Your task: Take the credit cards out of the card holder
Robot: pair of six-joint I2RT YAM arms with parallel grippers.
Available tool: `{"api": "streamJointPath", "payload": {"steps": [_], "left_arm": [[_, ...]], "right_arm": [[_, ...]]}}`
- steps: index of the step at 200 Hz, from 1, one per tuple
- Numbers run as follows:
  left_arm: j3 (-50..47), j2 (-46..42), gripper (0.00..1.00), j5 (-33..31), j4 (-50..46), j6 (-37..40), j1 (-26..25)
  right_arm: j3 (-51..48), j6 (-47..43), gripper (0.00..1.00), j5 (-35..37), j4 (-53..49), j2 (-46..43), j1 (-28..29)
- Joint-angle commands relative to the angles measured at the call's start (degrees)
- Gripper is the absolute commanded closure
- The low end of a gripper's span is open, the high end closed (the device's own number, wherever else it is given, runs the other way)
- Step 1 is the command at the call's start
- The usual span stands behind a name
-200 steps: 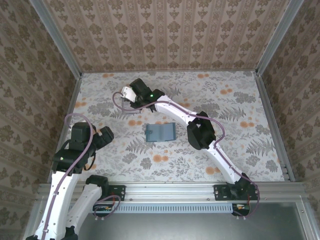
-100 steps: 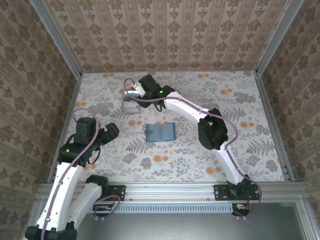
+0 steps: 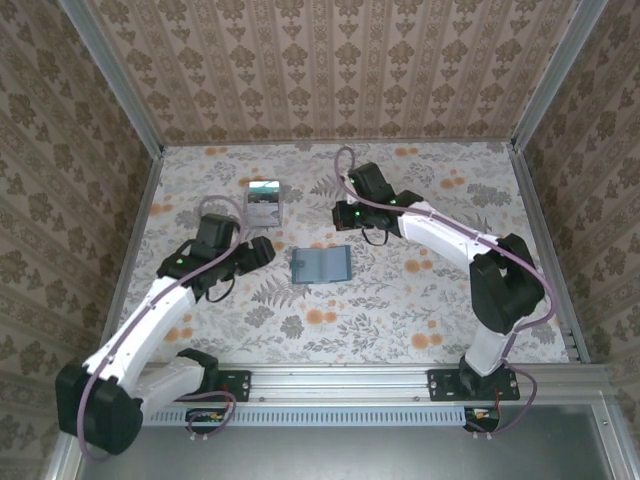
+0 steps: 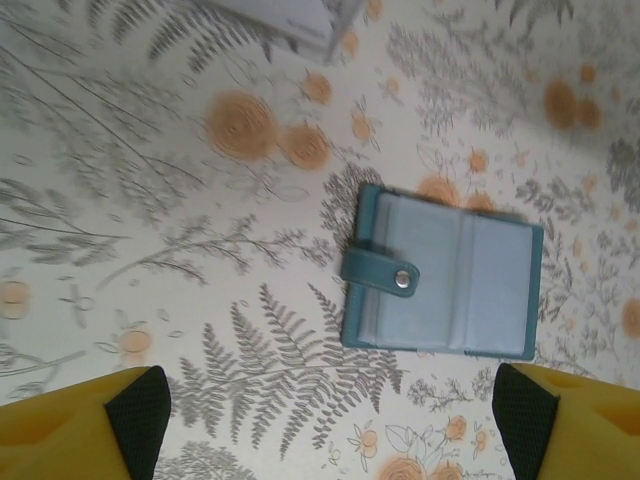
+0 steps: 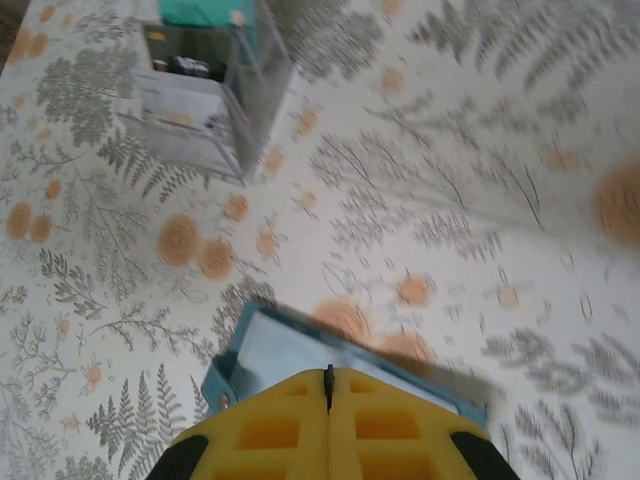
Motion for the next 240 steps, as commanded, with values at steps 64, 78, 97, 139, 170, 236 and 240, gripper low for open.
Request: {"api": "streamJointPath", "payload": {"steps": [64,78,97,139,170,236,240], "left_arm": [[5.1,17.1,0.14,2.3,8.5,-2.2,-9.9],[5.3,19.2,0.21,3.8,9.6,-2.1,-10.5],[5.6,21.7,0.32,5.1,10.5,-1.5,-10.9],[7.4,25.8,0.47,5.9,11.2,0.0,-11.3],[9.5,29.6,0.51,6.9,11.1,2.1,-11.7],[15.8,37.9,0.54,7.0,9.1,5.7,-14.2],[15.9,38.3,0.54,6.9,9.1,5.7,-14.2]], "right_arm": [[-9.5,13.8,1.00,-11.2,0.1,-1.3,-1.5],[-8.8,13.9,1.00,-12.5,-1.0,1.1,-1.0],[-8.5,14.0,1.00,-11.7,-2.4,3.3,-0.6],[-9.1,13.7,1.00,-9.1,-3.6,6.3,-0.6],[-9.2,13.1,1.00,-8.6,-3.7,8.6,-0.5],[-9.5,12.5,1.00,-6.4,-4.2,10.2,-0.6],[-9.6,12.5,1.00,-6.3,-4.2,10.3,-0.6]]}}
